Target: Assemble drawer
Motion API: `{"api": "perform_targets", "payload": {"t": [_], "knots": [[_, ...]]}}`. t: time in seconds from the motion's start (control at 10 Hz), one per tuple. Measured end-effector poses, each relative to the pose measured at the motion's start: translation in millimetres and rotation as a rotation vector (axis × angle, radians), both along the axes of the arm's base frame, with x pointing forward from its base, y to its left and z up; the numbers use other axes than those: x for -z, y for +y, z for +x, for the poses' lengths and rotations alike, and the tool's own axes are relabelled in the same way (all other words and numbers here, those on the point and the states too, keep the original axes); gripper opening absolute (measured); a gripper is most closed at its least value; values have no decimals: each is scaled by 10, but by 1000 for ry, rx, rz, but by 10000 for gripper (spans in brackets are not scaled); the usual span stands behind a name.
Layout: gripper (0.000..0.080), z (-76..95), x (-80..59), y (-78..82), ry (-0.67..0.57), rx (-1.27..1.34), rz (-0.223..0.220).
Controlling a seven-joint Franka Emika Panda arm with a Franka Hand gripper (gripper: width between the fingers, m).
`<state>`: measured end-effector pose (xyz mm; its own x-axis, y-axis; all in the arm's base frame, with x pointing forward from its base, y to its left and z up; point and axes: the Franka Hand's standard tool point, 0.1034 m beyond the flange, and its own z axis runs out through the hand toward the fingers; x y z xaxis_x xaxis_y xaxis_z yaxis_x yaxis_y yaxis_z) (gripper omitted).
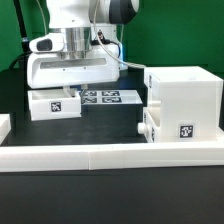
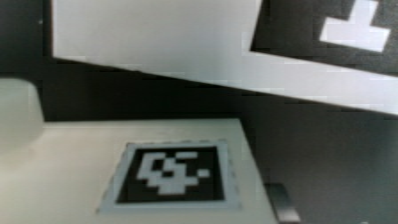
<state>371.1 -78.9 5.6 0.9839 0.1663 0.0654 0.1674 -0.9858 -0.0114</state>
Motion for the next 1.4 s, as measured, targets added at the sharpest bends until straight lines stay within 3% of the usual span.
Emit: {"api": "perform_targets", "payload": {"t": [0.2, 0.6, 0.8, 1.1, 1.4], "knots": [[42, 14, -17, 45, 10, -36, 4], [42, 365, -315, 310, 94, -200, 45], [42, 315, -268, 295, 89, -227, 41], [42, 339, -276, 283, 75, -494, 31], [42, 629, -423, 289, 71, -876, -1]]}}
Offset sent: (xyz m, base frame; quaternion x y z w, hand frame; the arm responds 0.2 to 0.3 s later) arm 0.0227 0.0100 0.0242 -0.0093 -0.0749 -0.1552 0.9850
